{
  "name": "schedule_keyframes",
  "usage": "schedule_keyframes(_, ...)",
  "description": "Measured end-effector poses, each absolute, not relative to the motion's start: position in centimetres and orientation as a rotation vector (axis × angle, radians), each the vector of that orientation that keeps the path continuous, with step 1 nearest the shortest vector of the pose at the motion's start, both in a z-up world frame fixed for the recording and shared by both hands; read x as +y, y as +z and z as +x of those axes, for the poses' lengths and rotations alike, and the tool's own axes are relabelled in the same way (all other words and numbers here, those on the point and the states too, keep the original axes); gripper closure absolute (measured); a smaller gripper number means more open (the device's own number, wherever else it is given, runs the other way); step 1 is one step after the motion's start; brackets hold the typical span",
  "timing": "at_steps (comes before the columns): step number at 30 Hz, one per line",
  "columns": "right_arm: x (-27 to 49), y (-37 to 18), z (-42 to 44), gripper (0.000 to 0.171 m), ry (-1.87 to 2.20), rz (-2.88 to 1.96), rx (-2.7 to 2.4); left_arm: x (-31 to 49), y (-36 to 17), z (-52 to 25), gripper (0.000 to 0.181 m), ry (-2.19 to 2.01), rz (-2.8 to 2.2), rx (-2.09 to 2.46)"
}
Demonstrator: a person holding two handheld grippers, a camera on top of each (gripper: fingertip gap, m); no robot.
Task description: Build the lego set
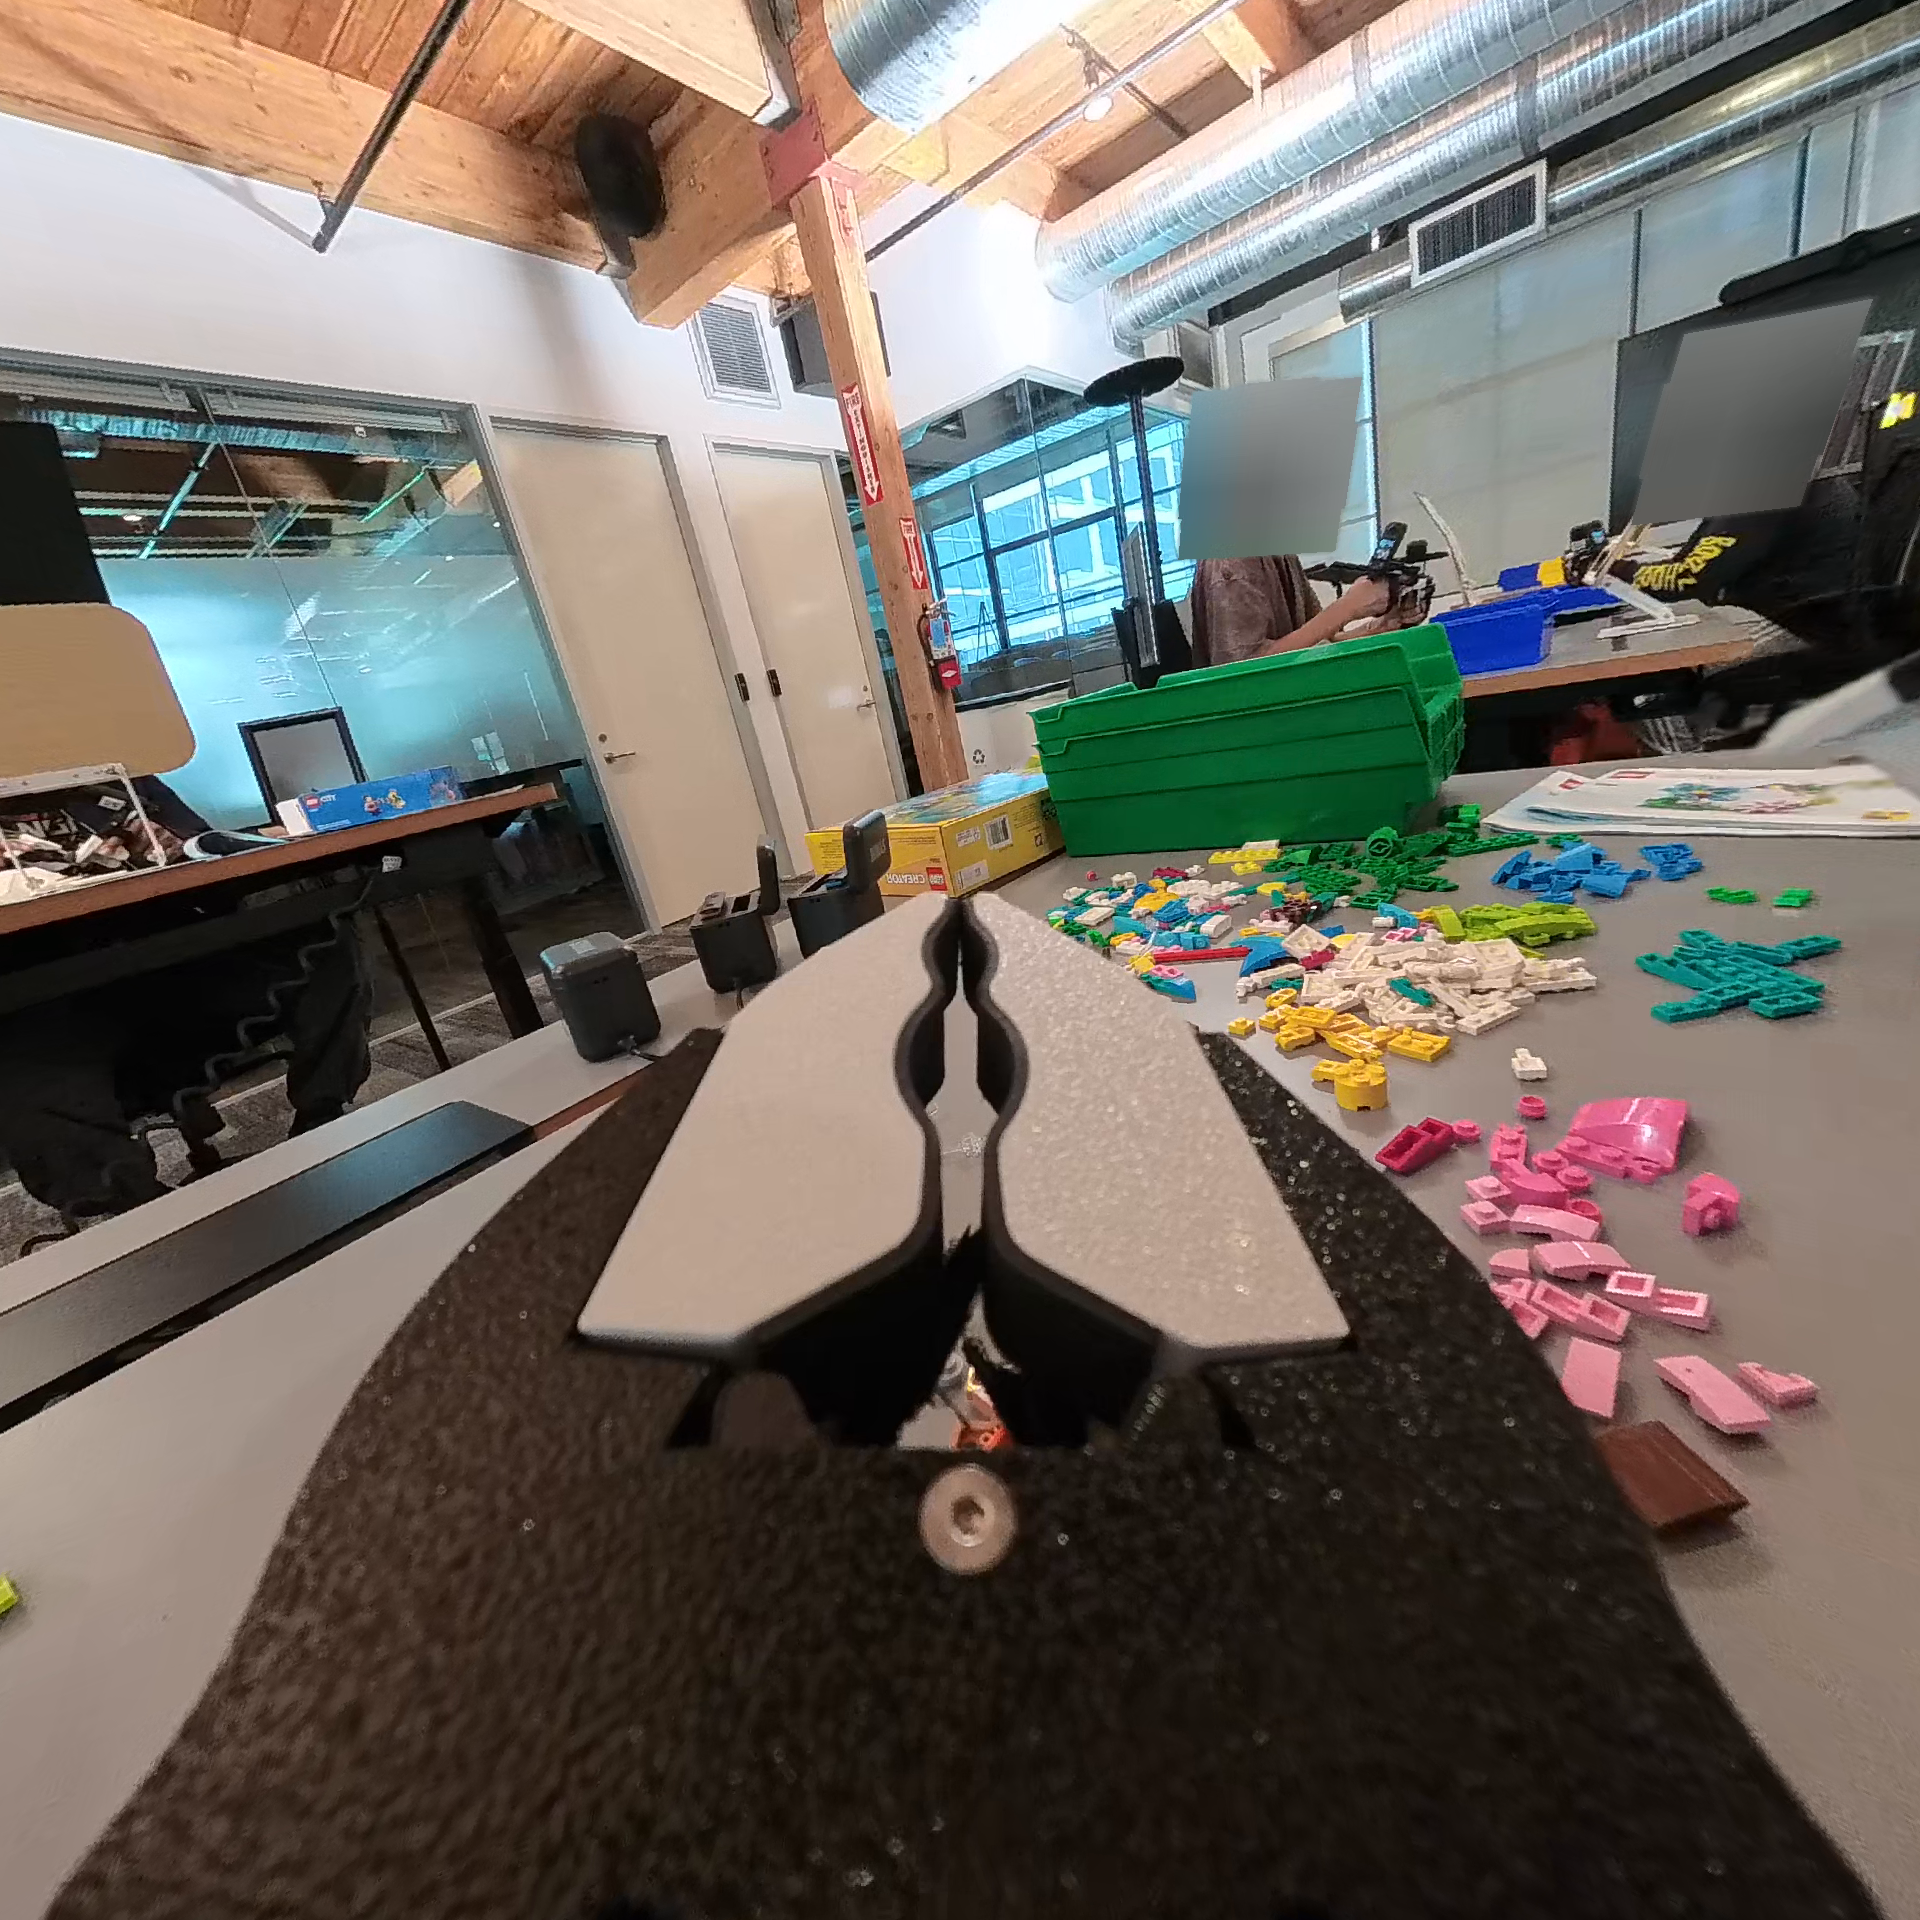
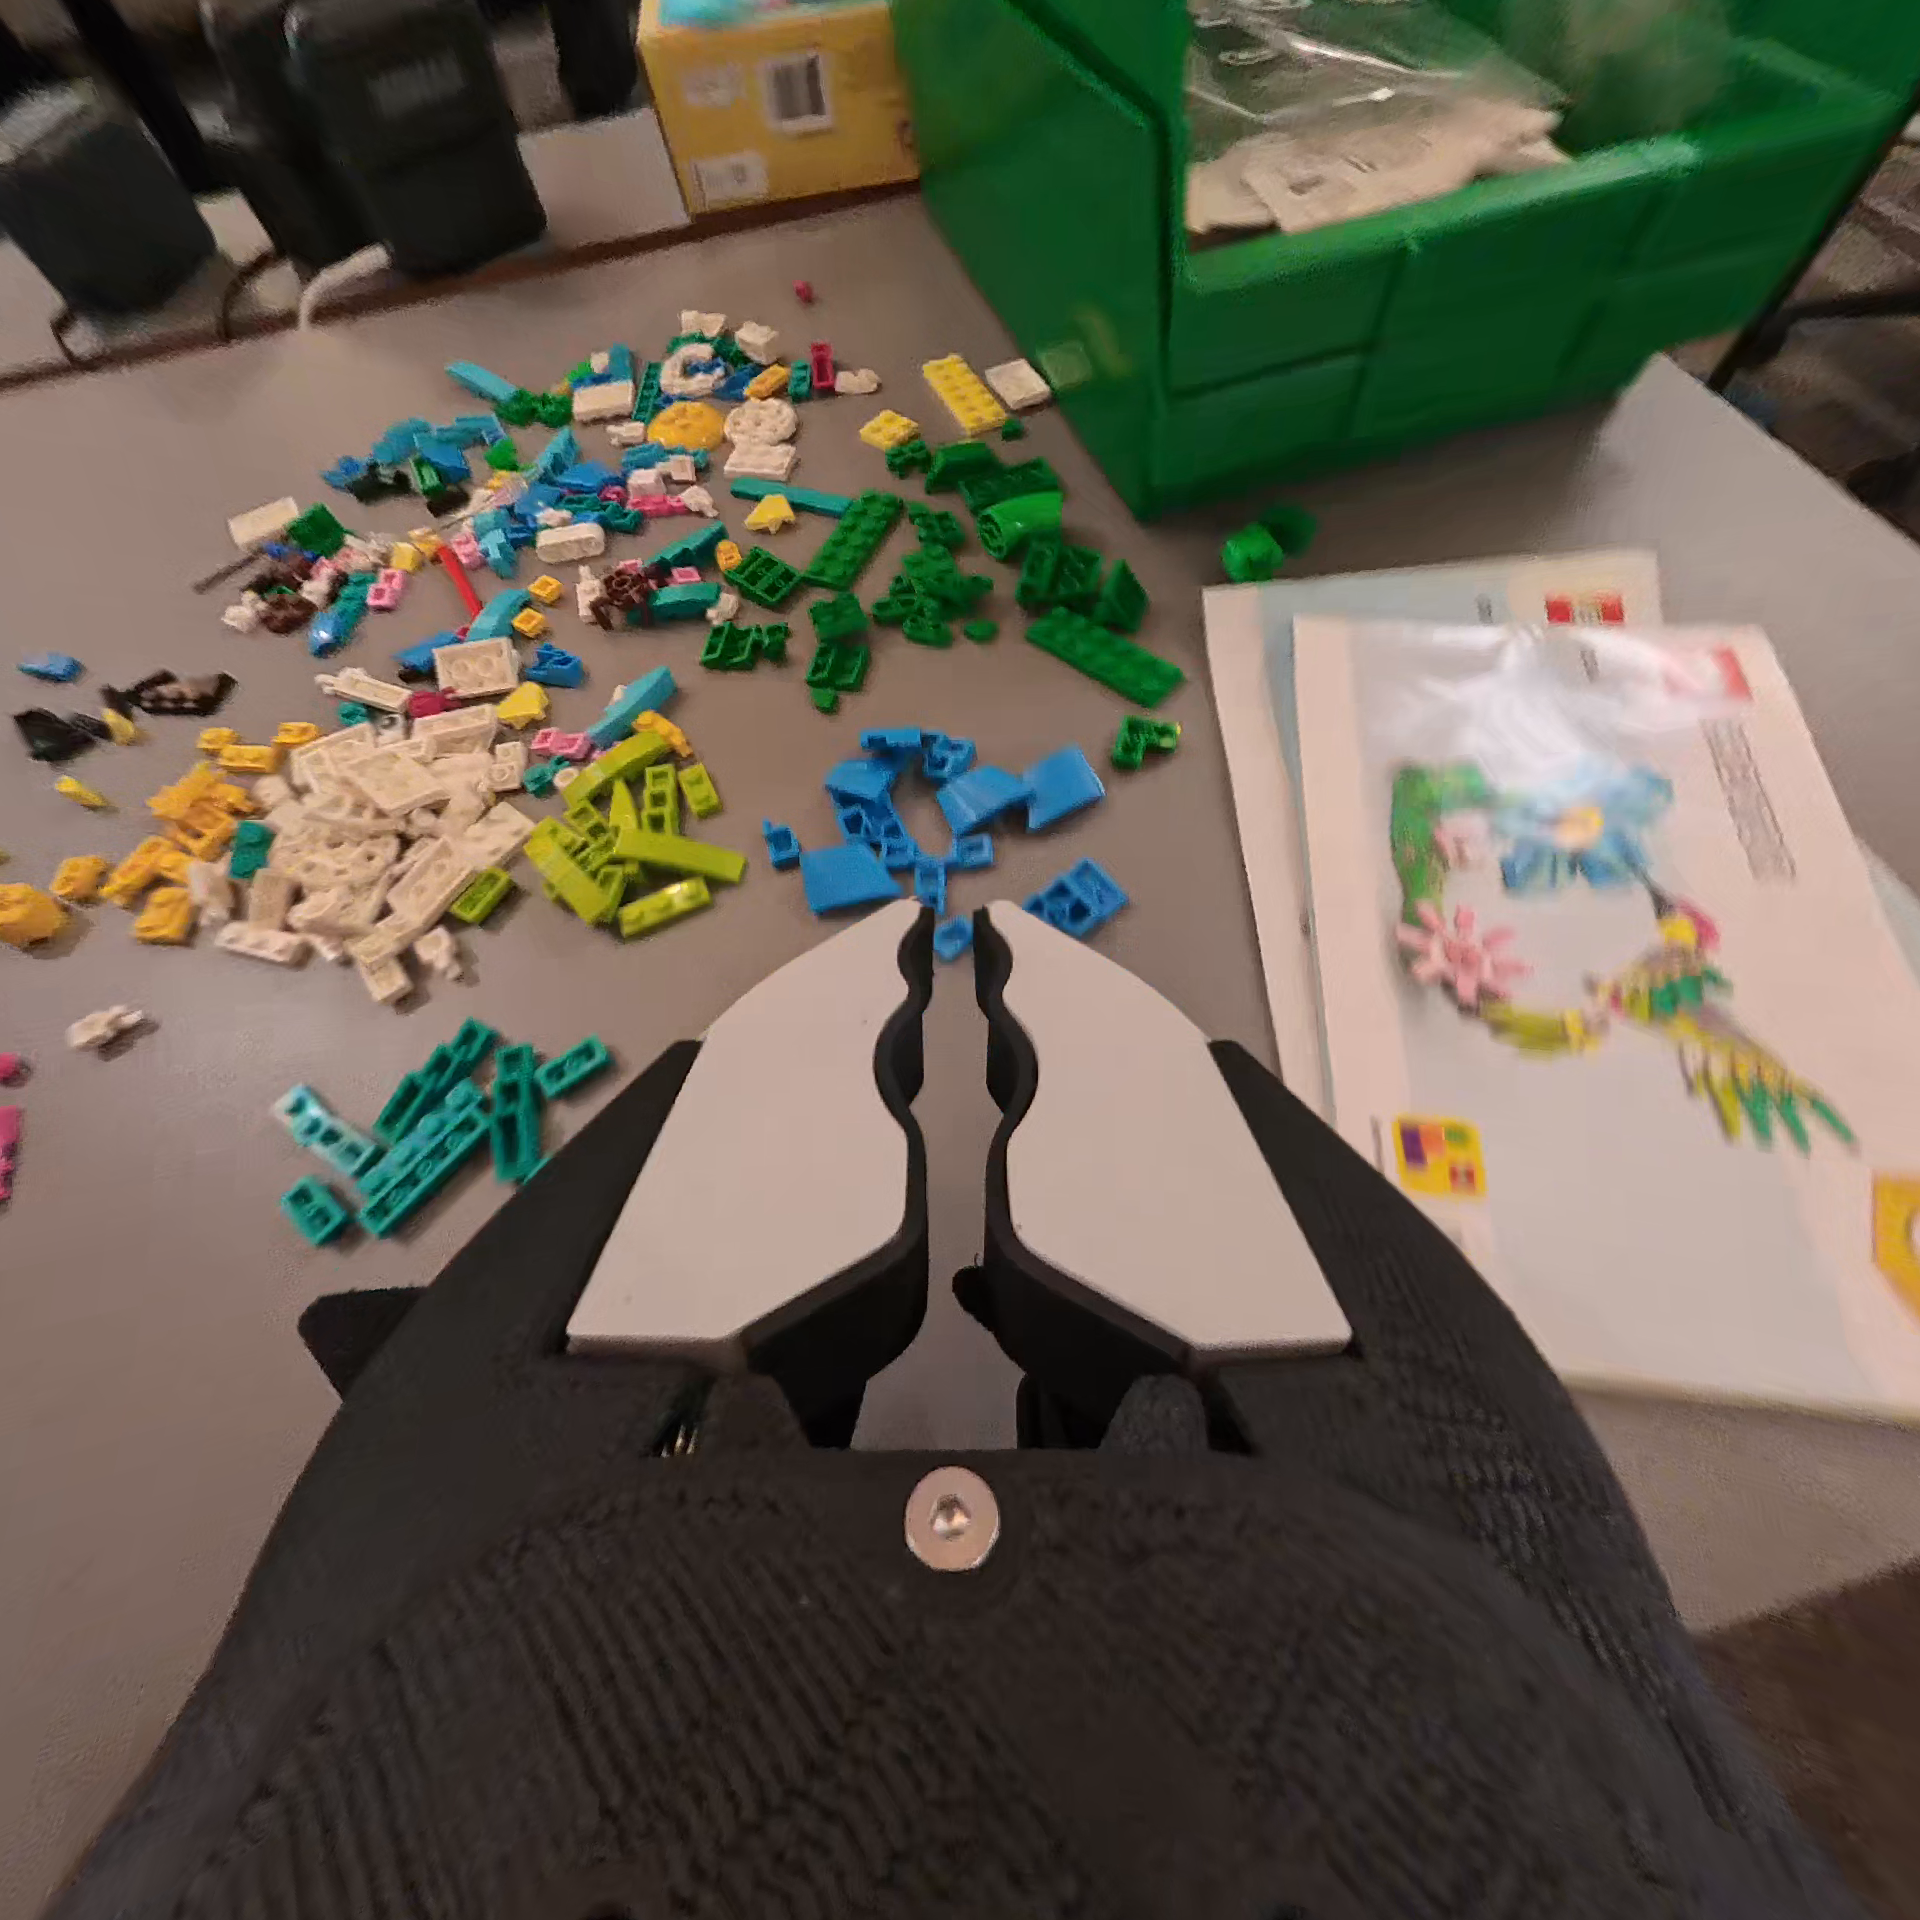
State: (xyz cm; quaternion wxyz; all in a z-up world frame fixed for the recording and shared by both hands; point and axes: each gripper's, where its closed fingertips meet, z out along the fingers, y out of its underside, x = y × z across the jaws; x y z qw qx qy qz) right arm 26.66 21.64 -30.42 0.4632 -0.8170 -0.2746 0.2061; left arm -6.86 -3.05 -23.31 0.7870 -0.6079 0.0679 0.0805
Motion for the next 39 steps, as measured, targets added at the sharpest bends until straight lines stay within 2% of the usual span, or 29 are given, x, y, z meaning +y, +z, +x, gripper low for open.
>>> schedule_keyframes(6,19.3,-31.4,29.5,0.165,0.465,-2.007,-0.587,-3.0,-23.3,-6.9,0.181,0.168,-1.310,0.141)
schedule_keyframes(19,15.8,-29.7,27.3,0.165,0.437,-1.834,-0.619,-3.4,-23.2,-7.4,0.181,0.156,-1.313,0.081)
schedule_keyframes(24,12.7,-29.8,22.9,0.165,0.519,-1.754,-0.752,-4.3,-23.8,-7.2,0.171,0.115,-1.380,-0.003)
schedule_keyframes(28,9.1,-29.1,19.2,0.165,0.534,-1.620,-0.949,-6.5,-24.6,-6.1,0.170,0.160,-1.455,0.062)
schedule_keyframes(31,5.1,-28.6,16.0,0.164,0.721,-1.548,-1.108,-8.3,-25.8,-4.9,0.168,0.116,-1.549,0.135)
schedule_keyframes(35,0.6,-29.2,12.8,0.157,0.876,-1.482,-1.297,-11.1,-27.0,-4.1,0.164,0.071,-1.644,0.195)
schedule_keyframes(37,-1.0,-29.5,11.7,0.147,0.899,-1.451,-1.375,-12.2,-28.1,-3.3,0.162,0.039,-1.746,0.293)
schedule_keyframes(39,-2.4,-29.8,10.8,0.146,0.943,-1.434,-1.440,-13.0,-29.2,-2.9,0.143,0.028,-1.879,0.386)
